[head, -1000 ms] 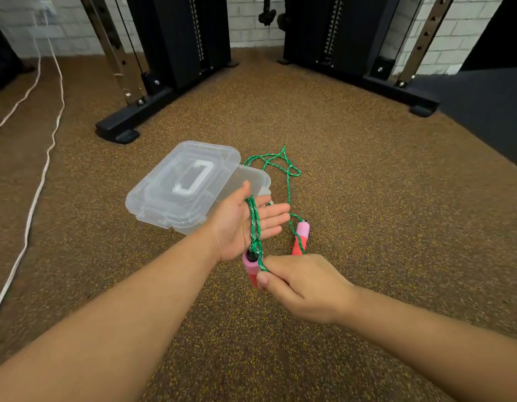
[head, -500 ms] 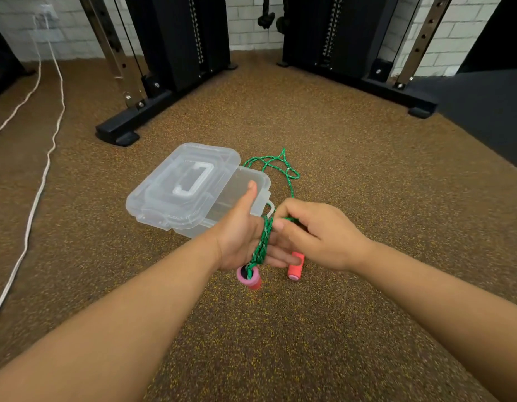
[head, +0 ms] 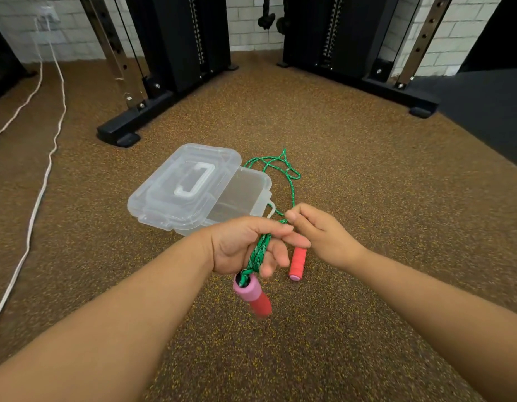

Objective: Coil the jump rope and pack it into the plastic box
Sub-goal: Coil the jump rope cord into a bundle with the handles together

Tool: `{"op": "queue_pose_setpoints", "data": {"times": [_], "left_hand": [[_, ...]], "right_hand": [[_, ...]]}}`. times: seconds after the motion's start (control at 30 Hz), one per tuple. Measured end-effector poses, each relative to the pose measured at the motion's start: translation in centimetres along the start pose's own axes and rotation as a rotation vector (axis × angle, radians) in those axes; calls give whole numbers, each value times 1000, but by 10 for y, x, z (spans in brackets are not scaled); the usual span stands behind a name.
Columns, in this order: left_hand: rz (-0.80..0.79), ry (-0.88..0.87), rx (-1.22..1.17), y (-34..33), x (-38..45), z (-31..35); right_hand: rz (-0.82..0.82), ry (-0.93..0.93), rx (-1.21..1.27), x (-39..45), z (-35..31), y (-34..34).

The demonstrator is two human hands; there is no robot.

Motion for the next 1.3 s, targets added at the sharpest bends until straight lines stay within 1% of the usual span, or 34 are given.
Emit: {"op": "queue_pose_setpoints", "data": {"times": [0.1,0.13,0.2,0.3,0.4,0.5,0.57,0.7,0.77,0.83,0.97,1.1,1.2,1.3], "left_hand": [[114,-108,-95,8,3,8],[159,-132,-140,12,4,9],[231,-168,-210,21,6,11],[297,-213,-271,29,4,14],[338,-253,-273,34,2,18],[362,-255,-262,37,2,20],[375,-251,-255,37,2,20],[409,-249,-238,42,0,18],[419,-258,-248,44,-1,18],[428,-274,-268,46,-1,20],[447,-317,-312,49,-2,25],[456,-345,-336,52,-3,26],[439,-376,-365,55,-2,29],[414,-392,-386,55,-1,31]], "right_hand": [[-67,-216,246,-10,13,-19],[-81,-275,283,-15,17,-24],[-85,-332,336,-21,22,-29],[-31,-330,347,-26,28,-32],[97,-326,338,-30,35,-30],[214,-310,286,-31,35,-22],[263,-307,325,-31,34,-18],[333,-299,452,-26,35,-8],[354,-337,497,-23,40,-4],[335,-383,515,-22,46,-6],[173,-406,324,-26,47,-20],[151,-327,174,-30,35,-21],[75,-287,26,-31,28,-24],[17,-206,-134,-32,21,-29]]}}
Point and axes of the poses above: each hand's wrist, its own x-axis towards the middle knuckle, its own y-axis out of the back of the hand, z = x × y, the point moved 6 cm from there along x, towards the middle knuckle, and after that the axes turned 6 degrees about -x, right-handed, at the moved point
